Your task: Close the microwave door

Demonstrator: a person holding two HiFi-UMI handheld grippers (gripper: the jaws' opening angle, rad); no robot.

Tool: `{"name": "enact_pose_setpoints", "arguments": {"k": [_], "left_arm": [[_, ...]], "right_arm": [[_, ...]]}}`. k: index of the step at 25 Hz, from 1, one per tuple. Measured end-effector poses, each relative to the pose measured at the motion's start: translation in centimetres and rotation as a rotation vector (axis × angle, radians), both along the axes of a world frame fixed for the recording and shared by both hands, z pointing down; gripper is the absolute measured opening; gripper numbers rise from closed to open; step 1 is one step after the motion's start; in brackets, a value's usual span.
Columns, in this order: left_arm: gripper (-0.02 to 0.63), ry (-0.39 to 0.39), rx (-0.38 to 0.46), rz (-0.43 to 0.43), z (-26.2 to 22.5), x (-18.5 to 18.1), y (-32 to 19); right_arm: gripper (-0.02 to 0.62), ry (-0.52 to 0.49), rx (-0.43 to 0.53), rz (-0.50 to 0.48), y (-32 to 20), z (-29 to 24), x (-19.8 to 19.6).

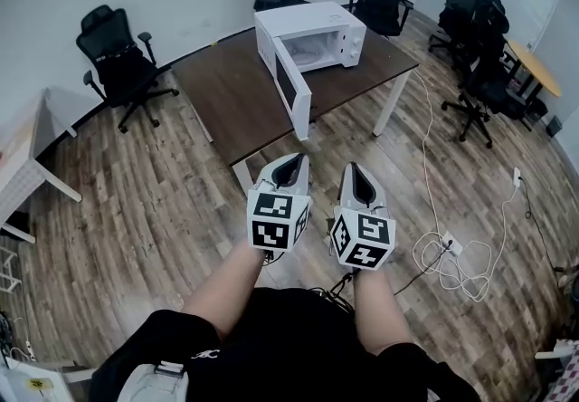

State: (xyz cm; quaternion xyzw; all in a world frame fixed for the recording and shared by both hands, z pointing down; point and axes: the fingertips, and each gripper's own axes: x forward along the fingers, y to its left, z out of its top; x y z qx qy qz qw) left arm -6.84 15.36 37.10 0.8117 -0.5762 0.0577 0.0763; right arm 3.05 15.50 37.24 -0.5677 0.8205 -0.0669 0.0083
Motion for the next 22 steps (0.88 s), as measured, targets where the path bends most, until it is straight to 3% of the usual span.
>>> {"name": "enact_pose_setpoints", "arguments": {"k": [6,22], "left_arm": [[0.009,0.021,-0.015,-0.041,0.6,1.0,-1.4],[0.009,0.027,-0.026,-0.062,2.4,-0.4,-7.8]], "right_arm": [[0.009,0.011,-0.025,-0.026,-1.7,0.7,1.7],[0.009,0.028,-0.044,-0.063,-7.8,2.3,0.1]]}}
